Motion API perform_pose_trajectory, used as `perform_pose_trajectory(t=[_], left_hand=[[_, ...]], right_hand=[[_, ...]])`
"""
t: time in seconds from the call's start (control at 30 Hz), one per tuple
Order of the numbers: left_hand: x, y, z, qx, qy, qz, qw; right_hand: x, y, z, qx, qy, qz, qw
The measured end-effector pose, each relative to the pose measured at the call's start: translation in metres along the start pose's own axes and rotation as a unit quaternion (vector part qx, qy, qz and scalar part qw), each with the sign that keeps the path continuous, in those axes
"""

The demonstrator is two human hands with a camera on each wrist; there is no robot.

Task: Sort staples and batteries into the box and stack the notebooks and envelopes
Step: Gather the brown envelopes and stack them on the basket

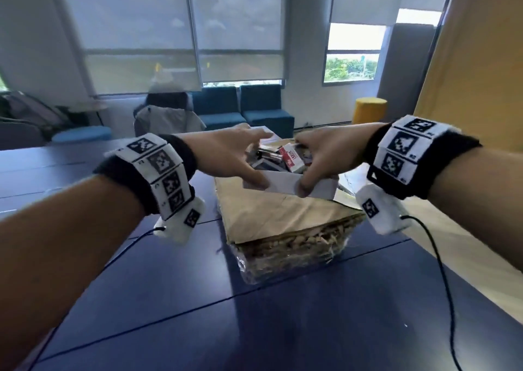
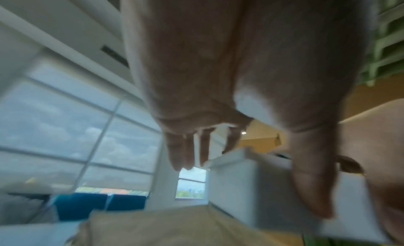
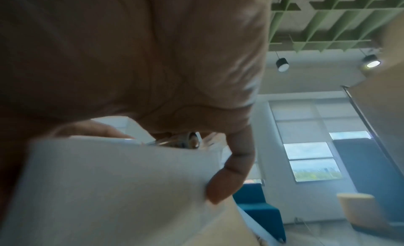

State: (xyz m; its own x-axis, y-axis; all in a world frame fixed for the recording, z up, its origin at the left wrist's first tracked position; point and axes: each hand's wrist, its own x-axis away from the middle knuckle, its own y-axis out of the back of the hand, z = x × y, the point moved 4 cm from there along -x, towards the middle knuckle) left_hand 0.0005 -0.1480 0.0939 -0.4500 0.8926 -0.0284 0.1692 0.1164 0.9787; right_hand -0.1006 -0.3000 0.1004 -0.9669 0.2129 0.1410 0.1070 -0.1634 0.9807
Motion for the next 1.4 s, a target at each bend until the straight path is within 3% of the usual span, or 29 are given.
perform_pose_trajectory(t=[0.17, 0.3, 0.43, 0.63, 0.77, 0.87, 1.1, 1.23, 1.4], left_hand=[[-0.019, -0.033, 0.040, 0.088, 0.108, -0.068, 0.988], [-0.026, -0.070, 0.050, 0.163, 0.118, -0.037, 0.979], [-0.025, -0.090, 0.053, 0.081, 0.161, 0.015, 0.984], [-0.024, -0.097, 0.054, 0.045, 0.143, 0.020, 0.989], [-0.022, -0.100, 0.053, 0.035, 0.140, 0.015, 0.989], [-0.020, -0.103, 0.053, 0.041, 0.148, 0.006, 0.988], [-0.016, -0.115, 0.052, 0.073, 0.168, -0.015, 0.983], [-0.016, -0.115, 0.051, 0.071, 0.167, -0.031, 0.983], [-0.011, -0.115, 0.051, 0.093, 0.165, -0.049, 0.981]], right_hand=[[-0.054, -0.021, -0.002, -0.051, -0.089, -0.006, 0.995], [-0.082, -0.048, -0.008, -0.064, -0.123, -0.021, 0.990], [-0.087, -0.059, -0.005, -0.055, -0.135, -0.038, 0.989], [-0.093, -0.065, 0.000, -0.029, -0.166, -0.065, 0.984], [-0.093, -0.065, 0.006, 0.002, -0.149, -0.027, 0.989], [-0.078, -0.057, 0.000, -0.046, -0.151, -0.020, 0.987], [-0.050, -0.059, -0.073, -0.206, -0.208, -0.156, 0.944], [-0.055, -0.079, -0.106, -0.213, -0.236, -0.158, 0.935], [-0.066, -0.094, -0.114, -0.194, -0.218, -0.115, 0.949]])
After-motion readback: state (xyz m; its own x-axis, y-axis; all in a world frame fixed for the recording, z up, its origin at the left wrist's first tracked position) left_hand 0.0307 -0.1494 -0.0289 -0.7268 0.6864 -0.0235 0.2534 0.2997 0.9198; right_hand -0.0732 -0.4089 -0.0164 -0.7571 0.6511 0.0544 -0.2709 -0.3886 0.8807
